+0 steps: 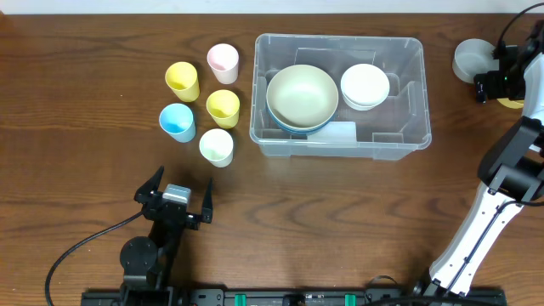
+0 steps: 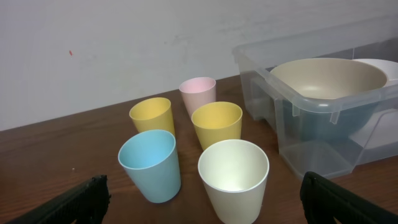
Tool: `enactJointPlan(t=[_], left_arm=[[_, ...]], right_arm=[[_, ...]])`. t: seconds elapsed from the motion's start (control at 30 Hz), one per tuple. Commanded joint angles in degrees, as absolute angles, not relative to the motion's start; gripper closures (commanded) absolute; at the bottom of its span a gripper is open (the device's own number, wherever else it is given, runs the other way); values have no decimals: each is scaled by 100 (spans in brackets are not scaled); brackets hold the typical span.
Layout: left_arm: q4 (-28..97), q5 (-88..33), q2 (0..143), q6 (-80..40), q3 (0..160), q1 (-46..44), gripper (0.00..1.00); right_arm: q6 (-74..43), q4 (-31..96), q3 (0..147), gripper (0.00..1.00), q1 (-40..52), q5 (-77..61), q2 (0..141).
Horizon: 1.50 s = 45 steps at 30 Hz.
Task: Pack container
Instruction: 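Grip the yellow bowl rim with the right gripper and lift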
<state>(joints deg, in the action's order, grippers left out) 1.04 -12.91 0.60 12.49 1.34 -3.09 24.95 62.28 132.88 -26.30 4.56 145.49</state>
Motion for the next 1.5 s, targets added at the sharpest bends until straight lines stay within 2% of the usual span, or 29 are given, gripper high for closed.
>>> enactJointPlan(t=[0.0, 0.07, 0.2, 0.27, 0.33, 0.5, 0.67, 0.77, 1.17, 1.47], left_arm=[[287, -1326, 60, 1304, 23, -281, 2], [287, -1328, 60, 1304, 23, -281, 2], [287, -1326, 60, 1304, 23, -279, 2], [287, -1328, 60, 1304, 23, -281, 2], [287, -1326, 60, 1304, 23, -281, 2], [287, -1328, 60, 1304, 23, -281, 2], [287, -1328, 60, 1304, 23, -281, 2], [287, -1326, 60, 1304, 23, -281, 2], [287, -1328, 60, 1304, 23, -281, 2], [287, -1326, 60, 1304, 23, -281, 2]], right_arm=[[2578, 6248, 13253, 1, -2685, 425, 14730], [2574, 6250, 13253, 3, -2685, 425, 14733], [2456, 6281, 13253, 14, -2696, 449, 14733], [2320, 6305, 13253, 36, -2703, 449, 14733], [2185, 6361, 13253, 44, -2711, 449, 14730], [2073, 6591, 13253, 53, -2735, 458, 14730], [1769, 6864, 13253, 84, -2749, 471, 14730], [1553, 7032, 13255, 98, -2746, 467, 14730], [1033, 7546, 13288, 99, -2464, -113, 14285], [519, 7190, 13458, 99, -1750, -716, 12586]])
